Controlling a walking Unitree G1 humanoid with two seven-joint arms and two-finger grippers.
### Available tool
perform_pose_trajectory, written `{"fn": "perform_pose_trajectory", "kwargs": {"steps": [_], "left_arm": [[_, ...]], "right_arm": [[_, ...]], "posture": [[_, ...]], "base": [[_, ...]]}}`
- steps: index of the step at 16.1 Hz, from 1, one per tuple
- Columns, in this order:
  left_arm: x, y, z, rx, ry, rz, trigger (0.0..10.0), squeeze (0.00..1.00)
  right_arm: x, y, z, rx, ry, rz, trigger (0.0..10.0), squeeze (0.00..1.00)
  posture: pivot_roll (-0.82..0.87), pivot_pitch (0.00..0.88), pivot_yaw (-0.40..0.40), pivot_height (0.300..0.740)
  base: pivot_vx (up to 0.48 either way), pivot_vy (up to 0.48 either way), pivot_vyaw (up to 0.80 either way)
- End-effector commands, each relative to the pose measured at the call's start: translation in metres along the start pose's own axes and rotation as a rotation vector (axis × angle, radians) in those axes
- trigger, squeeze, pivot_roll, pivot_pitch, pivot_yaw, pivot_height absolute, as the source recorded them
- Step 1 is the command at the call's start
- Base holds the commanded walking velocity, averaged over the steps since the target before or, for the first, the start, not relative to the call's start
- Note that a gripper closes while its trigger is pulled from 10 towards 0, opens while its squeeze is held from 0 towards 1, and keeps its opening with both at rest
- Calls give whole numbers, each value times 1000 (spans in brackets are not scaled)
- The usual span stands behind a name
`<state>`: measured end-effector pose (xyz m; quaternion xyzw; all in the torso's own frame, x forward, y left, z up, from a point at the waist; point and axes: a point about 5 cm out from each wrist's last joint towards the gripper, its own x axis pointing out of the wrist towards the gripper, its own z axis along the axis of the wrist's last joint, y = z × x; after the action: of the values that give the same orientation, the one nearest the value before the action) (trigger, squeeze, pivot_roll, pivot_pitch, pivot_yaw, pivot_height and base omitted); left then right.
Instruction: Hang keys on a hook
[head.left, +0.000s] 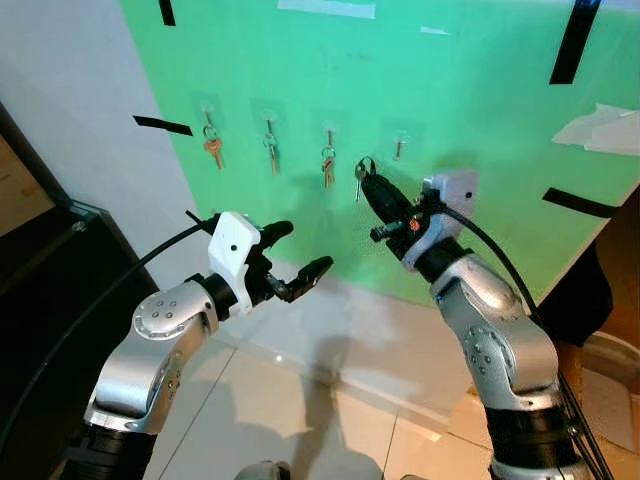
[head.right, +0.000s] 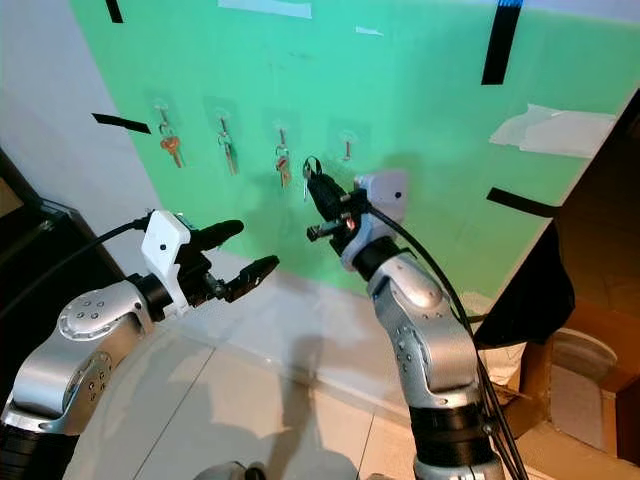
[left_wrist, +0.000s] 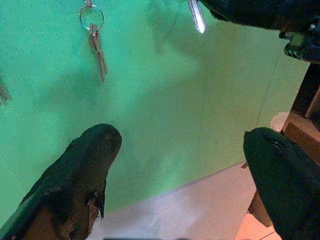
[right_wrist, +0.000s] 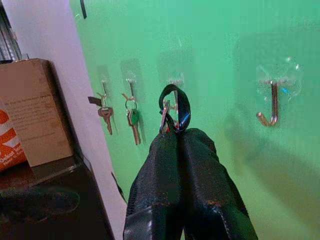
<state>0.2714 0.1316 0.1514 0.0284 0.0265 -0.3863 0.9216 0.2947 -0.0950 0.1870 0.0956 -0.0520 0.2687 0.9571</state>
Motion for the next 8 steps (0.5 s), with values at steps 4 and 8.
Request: {"fn": "perform_pose_trajectory", "kwargs": {"steps": [4,8], "left_arm": [[-3,1,2,1,6,-6,10000,0],[-2,1,2,1,6,-11,10000,0]], "right_arm": [[5,-7,4,58,-49,-46,10000,0],[5,-13,2,122,-56,-82,10000,0]], "posture": [[-8,0,50,740],[-9,0,53,740]], "base": [[0,0,0],[0,0,0]]}}
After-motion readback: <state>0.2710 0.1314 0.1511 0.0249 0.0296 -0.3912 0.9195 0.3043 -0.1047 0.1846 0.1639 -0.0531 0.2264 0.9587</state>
